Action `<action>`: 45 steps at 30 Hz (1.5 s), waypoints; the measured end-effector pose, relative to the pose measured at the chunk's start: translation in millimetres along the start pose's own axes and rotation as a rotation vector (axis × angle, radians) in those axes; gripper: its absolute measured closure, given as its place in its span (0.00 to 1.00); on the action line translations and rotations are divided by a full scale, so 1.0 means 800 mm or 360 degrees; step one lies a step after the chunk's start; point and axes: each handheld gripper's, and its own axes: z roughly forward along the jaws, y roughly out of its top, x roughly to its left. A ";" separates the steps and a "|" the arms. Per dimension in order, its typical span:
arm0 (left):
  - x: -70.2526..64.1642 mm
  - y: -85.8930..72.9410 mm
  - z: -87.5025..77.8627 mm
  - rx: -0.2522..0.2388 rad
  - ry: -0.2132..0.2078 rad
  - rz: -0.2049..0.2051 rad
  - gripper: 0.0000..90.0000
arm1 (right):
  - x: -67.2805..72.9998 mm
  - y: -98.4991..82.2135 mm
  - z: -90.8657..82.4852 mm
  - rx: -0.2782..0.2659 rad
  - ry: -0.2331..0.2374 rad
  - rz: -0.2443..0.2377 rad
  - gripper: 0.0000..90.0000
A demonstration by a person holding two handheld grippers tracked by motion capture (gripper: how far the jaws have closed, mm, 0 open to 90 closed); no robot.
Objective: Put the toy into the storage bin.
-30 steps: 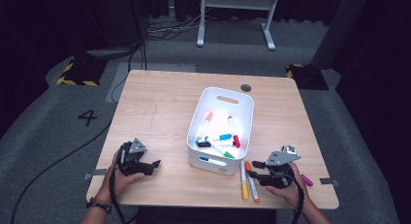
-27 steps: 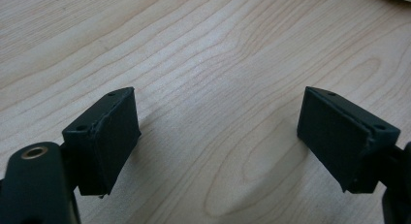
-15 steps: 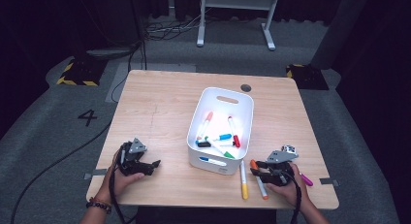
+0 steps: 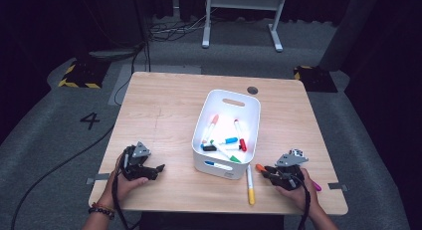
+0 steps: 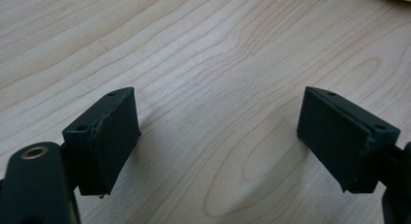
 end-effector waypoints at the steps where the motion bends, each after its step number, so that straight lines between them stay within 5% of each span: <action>1: 0.000 0.000 0.000 0.0000 0.0000 0.0000 0.17 | -0.001 -0.001 0.000 -0.0001 -0.0001 0.0007 0.83; 13: 0.000 0.000 0.000 -0.0001 0.0001 -0.0005 0.17 | -0.008 0.005 -0.033 -0.0165 0.0041 0.0024 0.83; 26: 0.000 0.000 0.000 -0.0001 0.0002 -0.0004 0.17 | -0.020 0.039 -0.084 -0.0405 0.0032 0.0011 0.83; 45: 0.000 0.000 0.000 -0.0004 0.0000 -0.0006 0.17 | -0.014 0.146 -0.113 -0.0482 0.0045 -0.0182 0.83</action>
